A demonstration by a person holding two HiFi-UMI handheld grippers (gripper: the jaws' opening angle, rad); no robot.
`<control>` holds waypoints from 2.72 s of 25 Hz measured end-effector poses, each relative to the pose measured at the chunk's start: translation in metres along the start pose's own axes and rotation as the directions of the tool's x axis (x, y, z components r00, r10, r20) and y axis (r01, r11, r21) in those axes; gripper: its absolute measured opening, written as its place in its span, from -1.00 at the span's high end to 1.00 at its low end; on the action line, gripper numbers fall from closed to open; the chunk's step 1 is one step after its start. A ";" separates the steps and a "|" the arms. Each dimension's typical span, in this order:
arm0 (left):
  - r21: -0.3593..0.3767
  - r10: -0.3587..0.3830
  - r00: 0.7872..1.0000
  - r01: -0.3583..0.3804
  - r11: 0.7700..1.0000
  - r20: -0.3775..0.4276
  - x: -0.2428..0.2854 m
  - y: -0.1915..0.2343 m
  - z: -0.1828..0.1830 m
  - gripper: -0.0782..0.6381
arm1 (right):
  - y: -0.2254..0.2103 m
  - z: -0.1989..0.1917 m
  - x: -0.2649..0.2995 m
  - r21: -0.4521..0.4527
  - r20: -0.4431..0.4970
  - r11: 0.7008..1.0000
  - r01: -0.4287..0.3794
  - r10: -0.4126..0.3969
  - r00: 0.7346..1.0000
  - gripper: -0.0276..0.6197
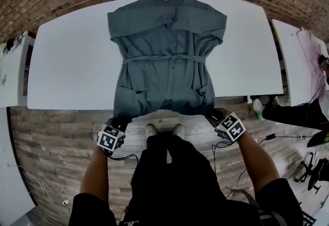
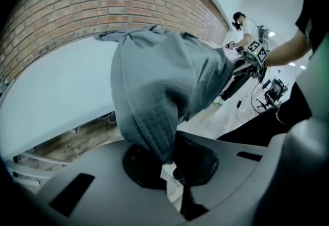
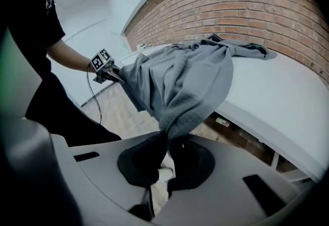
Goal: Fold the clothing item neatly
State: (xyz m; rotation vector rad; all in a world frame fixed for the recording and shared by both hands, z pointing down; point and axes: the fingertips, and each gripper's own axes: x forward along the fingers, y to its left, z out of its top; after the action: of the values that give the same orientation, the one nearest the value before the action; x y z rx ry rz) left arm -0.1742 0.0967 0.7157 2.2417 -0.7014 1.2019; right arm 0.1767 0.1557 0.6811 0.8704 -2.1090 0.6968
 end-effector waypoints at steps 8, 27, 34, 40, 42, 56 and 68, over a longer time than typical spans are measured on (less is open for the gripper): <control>0.040 -0.097 0.986 0.093 0.995 0.139 -0.063 -0.029 0.045 0.76 | 0.041 0.065 -0.055 -0.031 0.140 0.998 -0.060 0.063 0.988 0.85; 0.041 -0.135 0.886 0.130 0.991 0.443 -0.157 0.014 0.220 0.76 | -0.005 0.231 -0.121 0.044 0.444 0.994 0.105 -0.113 0.889 0.85; 0.027 -0.058 0.902 0.052 0.998 0.427 -0.139 0.055 0.274 0.76 | -0.079 0.263 -0.120 0.195 0.473 0.967 0.165 -0.240 0.848 0.85; -0.035 -0.005 0.919 0.020 0.999 0.394 -0.097 0.087 0.328 0.76 | -0.143 0.280 -0.089 0.163 0.417 0.971 0.174 -0.227 0.880 0.85; -0.073 0.026 0.926 0.002 0.997 0.377 -0.081 0.099 0.342 0.76 | -0.167 0.286 -0.076 0.161 0.394 0.974 0.162 -0.214 0.894 0.85; -0.201 0.020 0.992 0.005 0.980 0.121 0.023 0.164 0.350 0.38 | -0.292 0.281 0.012 0.214 0.167 0.974 0.081 -0.118 0.979 0.85; -0.097 0.053 0.990 -0.040 0.995 0.130 -0.022 0.176 0.307 0.05 | -0.272 0.264 -0.035 0.308 0.249 0.940 0.149 -0.231 0.941 0.39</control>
State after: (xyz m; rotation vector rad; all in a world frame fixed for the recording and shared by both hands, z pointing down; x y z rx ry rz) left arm -0.1145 -0.2253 0.5798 2.2534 -0.8483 1.0260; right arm 0.2893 -0.1849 0.5537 1.3886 -2.1597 0.8255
